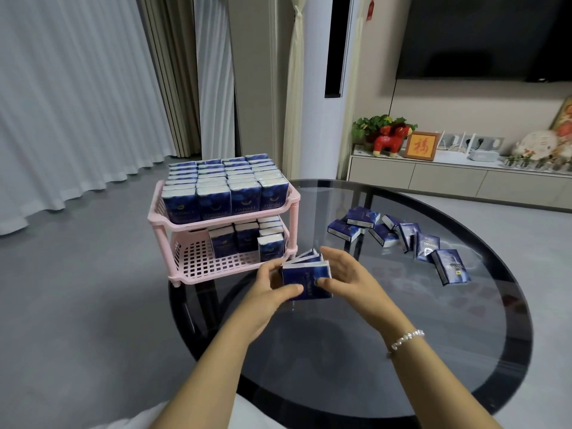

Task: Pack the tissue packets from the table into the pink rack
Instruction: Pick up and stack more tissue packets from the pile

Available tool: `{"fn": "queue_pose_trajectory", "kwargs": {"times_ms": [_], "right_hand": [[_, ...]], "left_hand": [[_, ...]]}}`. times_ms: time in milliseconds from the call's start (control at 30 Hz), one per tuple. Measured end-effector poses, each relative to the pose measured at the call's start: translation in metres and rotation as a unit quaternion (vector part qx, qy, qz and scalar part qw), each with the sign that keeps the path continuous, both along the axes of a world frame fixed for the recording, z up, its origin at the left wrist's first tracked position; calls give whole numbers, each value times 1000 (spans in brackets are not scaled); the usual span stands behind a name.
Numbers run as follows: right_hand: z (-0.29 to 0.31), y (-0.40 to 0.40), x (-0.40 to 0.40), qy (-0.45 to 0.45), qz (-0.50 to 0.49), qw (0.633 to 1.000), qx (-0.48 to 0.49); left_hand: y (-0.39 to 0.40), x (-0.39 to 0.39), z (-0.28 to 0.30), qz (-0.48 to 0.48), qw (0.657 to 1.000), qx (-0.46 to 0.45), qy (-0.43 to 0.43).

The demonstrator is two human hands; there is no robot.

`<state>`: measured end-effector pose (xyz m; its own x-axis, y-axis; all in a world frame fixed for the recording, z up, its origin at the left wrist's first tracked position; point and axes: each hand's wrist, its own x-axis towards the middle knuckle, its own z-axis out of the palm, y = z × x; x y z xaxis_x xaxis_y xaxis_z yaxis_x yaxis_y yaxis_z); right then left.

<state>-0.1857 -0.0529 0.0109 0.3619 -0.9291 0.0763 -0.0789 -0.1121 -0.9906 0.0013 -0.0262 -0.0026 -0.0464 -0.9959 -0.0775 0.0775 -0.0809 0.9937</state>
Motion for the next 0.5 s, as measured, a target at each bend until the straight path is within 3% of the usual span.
{"fn": "queue_pose_trajectory", "kwargs": {"times_ms": [67,200,500], "right_hand": [[-4,-1,-7,67,46,996,-20],[-14,-3,-14,197,74,977,-26],[-25,-3,-21,251,84,963,-40]], "left_hand": [[1,7,-2,-39,992,-40,-110],[4,8,-7,-106,939,-58,-321],[7,-4,-14,-151,892,-34,-425]]}}
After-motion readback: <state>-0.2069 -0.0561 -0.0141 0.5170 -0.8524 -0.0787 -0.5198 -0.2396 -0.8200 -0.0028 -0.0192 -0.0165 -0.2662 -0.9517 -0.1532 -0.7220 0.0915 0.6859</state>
